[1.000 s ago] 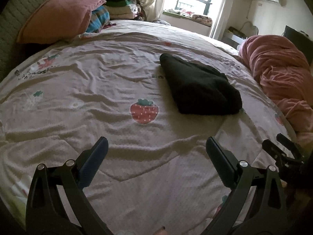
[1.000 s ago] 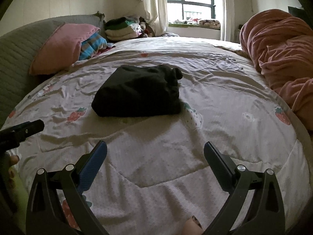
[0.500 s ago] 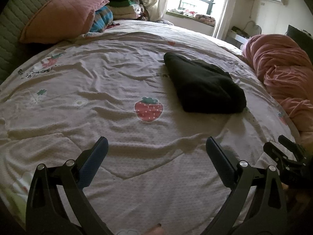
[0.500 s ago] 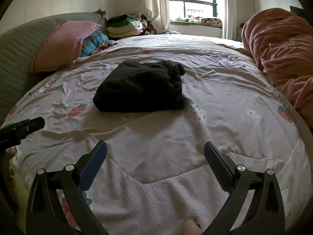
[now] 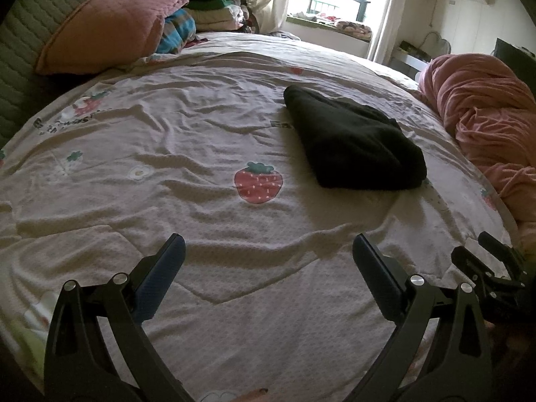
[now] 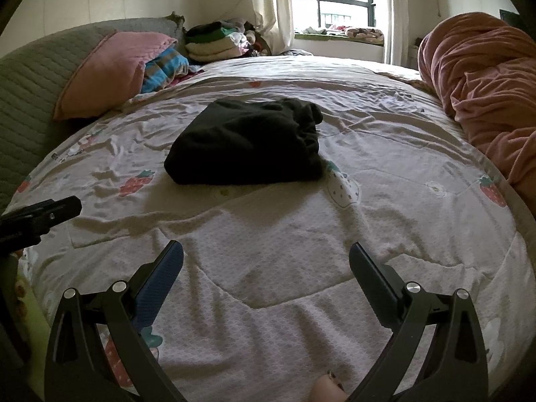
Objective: Fold small clothes
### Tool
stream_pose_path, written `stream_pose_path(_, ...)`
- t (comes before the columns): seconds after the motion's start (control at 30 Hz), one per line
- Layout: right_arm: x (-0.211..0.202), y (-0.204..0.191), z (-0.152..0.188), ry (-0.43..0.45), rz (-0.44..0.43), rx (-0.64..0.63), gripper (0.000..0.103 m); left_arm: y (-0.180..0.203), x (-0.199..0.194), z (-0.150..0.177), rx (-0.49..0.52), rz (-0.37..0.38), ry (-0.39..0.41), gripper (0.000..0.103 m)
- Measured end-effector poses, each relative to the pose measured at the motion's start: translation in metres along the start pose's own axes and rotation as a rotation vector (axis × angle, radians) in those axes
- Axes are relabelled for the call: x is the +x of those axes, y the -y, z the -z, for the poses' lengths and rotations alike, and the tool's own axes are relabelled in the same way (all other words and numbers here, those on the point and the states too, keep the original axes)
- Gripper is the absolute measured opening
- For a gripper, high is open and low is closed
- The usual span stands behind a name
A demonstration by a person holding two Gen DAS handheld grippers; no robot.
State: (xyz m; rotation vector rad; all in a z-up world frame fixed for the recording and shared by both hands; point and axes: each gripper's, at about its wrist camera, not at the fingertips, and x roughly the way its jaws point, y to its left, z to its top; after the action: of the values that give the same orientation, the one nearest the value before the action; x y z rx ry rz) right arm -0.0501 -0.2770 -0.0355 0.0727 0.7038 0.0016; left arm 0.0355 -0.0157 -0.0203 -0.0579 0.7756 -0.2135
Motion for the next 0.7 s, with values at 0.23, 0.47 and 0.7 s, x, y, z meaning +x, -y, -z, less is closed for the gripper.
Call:
stream_pose_path(0.23,-0.0011,-0.0003,0.0003,0.002,0.002,0.002,0.098,0.0000,-0.0009,-0.0002,-0.003,-0.008,-0.006,0.094)
stream_pose_path(0.47,-0.0022,0.0002,0.0009,0.001,0.005,0.002,0.098,0.0000,-0.0007,0.0002,0.003,-0.017,-0.007,0.094)
stream_pose_path(0.7,-0.0025,0.0011,0.0009,0.002,0.002,0.003,0.098,-0.0004,-0.0013,0.0005,0.004,-0.021,-0.008,0.094)
